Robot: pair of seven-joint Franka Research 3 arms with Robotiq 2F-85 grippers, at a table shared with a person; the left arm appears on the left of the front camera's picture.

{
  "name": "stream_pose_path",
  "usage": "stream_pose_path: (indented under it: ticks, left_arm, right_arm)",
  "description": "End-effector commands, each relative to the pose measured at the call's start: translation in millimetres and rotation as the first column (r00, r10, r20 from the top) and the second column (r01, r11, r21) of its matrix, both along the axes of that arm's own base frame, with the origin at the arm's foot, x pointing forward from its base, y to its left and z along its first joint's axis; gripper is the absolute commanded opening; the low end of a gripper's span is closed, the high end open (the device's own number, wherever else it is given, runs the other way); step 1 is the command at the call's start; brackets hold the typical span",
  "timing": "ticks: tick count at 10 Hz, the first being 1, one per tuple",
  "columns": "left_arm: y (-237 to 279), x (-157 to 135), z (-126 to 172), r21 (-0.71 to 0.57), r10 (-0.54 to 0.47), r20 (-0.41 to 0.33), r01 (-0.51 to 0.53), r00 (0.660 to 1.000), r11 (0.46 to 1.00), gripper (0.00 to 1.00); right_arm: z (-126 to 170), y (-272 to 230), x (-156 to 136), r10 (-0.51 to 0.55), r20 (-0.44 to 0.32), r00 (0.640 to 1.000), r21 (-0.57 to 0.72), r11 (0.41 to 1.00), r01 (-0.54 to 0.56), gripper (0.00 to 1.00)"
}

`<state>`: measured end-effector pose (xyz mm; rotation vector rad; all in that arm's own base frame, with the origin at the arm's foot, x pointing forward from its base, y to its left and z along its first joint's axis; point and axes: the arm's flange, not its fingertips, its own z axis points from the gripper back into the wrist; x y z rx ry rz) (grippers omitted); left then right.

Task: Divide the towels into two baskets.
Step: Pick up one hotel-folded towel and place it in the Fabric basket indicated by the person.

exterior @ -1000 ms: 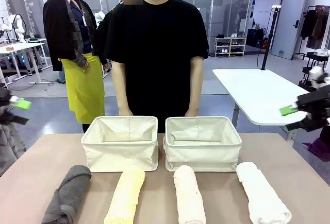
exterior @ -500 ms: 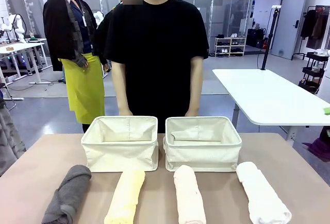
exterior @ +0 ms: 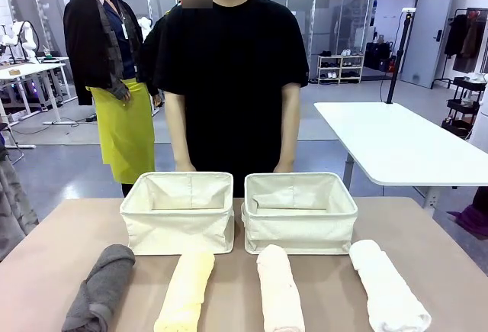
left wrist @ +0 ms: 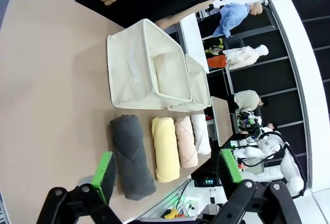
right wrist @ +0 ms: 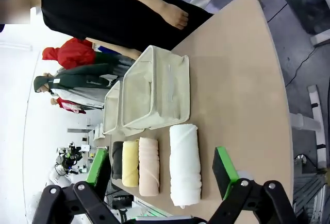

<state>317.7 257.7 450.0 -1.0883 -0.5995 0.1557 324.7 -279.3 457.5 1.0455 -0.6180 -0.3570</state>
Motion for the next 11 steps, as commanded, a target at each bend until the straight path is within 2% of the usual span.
stream_pose_path:
  ticks: [1,2,11]
  left_arm:
    - [3.9,-1.3,-2.0,-0.007,0.005,0.0,-0.005,1.0,1.0,1.0]
    - [3.9,-1.3,-2.0,-0.007,0.005,0.0,-0.005,1.0,1.0,1.0]
    - [3.9,-1.3,-2.0,-0.007,0.005,0.0,-0.005,1.0,1.0,1.0]
  right_arm:
    - [0.4,10.9,11.6,0.022,0.015,1.0,-0.032,0.999,-0.022,1.0]
    - [0.0,0.0,0.0,0.0,0.0,1.0,0.0,1.0,0.0,1.0]
    - [0.0,0.0,0.0,0.0,0.0,1.0,0.0,1.0,0.0,1.0]
